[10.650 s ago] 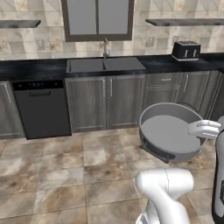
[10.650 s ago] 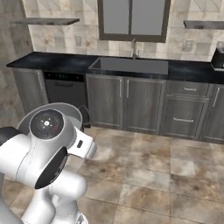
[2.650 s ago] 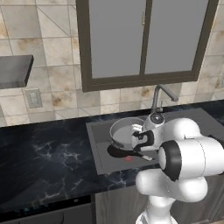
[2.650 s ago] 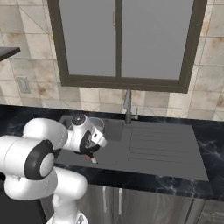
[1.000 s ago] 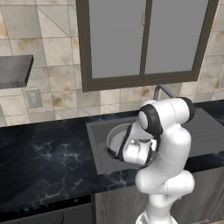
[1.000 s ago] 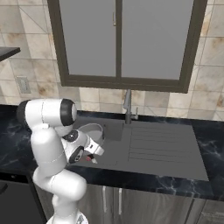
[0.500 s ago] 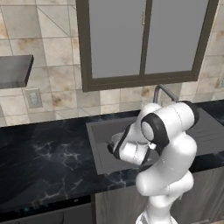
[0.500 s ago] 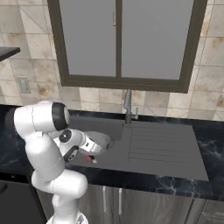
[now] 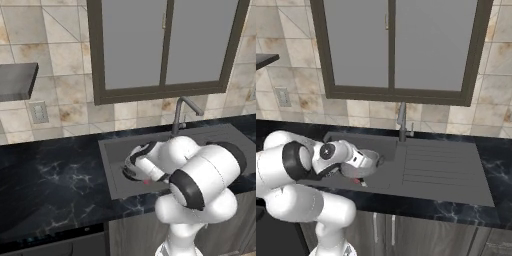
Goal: Move the pot and pan from the stove into the sink.
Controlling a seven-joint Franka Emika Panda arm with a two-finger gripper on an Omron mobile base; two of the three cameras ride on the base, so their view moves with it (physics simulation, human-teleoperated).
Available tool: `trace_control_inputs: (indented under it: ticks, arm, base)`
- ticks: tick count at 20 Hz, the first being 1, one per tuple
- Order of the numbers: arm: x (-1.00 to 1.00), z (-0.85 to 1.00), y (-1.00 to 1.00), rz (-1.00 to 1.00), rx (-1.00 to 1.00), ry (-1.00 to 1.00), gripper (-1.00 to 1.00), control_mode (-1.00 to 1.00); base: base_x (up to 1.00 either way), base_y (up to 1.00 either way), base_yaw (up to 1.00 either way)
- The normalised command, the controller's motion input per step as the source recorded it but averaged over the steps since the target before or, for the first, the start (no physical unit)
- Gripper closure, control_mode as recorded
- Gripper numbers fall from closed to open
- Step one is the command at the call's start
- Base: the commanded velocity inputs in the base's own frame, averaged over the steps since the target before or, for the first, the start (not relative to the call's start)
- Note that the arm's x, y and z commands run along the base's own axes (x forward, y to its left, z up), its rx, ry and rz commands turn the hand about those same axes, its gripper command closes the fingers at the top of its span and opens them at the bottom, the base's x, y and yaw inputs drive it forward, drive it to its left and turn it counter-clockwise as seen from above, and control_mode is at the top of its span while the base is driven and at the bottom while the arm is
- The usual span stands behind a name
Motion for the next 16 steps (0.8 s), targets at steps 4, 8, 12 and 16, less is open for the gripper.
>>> trace_control_inputs:
  ticks: [4,8,12,16]
  arm:
    - [-0.02,0.99,0.0,0.0,0.0,0.09,-1.0,-1.0]
    - [-0.2,0.93,0.0,0.0,0.0,0.07,-1.0,-1.0]
    - [-0.43,0.82,0.0,0.0,0.0,0.09,-1.0,-1.0]
    - [-0.48,0.87,0.0,0.02,0.0,0.1,-1.0,-1.0]
  base:
    - [0.0,0.0,0.0]
    - [0.0,0.0,0.0]
    - [0.0,0.0,0.0]
    - [0.0,0.0,0.0]
